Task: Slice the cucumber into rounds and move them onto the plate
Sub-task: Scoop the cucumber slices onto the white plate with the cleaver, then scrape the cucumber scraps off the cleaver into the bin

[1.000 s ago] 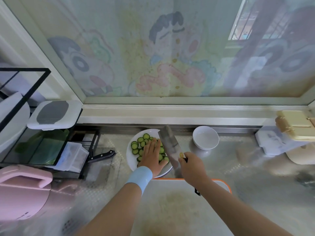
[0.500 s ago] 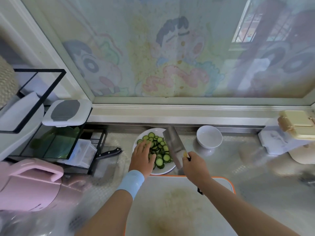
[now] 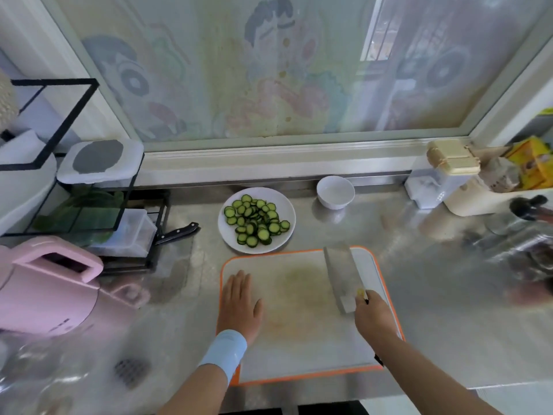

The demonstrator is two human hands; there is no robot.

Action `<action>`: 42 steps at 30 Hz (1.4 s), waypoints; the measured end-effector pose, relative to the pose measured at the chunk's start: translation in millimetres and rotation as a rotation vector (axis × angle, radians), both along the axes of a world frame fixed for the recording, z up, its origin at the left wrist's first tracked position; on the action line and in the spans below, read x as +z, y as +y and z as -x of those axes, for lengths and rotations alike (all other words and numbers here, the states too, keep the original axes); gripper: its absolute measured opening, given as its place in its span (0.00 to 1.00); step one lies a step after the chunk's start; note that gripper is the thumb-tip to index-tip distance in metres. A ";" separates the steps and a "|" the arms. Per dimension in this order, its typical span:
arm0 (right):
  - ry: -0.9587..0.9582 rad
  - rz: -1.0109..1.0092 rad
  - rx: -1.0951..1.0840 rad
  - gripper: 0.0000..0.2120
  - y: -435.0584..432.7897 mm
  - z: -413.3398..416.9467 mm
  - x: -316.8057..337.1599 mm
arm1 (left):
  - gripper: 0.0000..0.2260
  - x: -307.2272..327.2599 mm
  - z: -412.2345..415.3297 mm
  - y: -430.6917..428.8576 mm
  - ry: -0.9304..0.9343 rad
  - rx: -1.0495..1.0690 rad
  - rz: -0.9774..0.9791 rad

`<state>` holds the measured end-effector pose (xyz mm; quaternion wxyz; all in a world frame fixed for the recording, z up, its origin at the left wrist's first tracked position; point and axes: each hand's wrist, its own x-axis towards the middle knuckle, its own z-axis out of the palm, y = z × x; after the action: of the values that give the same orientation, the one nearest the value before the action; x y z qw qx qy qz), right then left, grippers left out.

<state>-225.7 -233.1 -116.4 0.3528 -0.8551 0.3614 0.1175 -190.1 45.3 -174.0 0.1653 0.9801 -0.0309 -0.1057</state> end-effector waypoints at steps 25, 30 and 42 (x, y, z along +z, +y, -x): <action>-0.026 -0.039 -0.082 0.13 67.9 29.4 -13.2 | 0.37 -6.8 48.4 27.3 0.014 0.073 0.328; 0.002 -0.125 0.022 0.10 102.2 37.7 -17.3 | 0.30 -0.8 52.4 33.2 0.052 0.108 0.500; 0.093 -0.263 0.248 0.08 182.8 64.4 -8.4 | 0.21 22.5 64.3 51.6 0.041 0.505 0.899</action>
<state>-290.0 -50.3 -124.7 0.4272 -0.8332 0.2506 0.2459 -254.4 97.0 -151.5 0.5913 0.7867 0.1675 -0.0580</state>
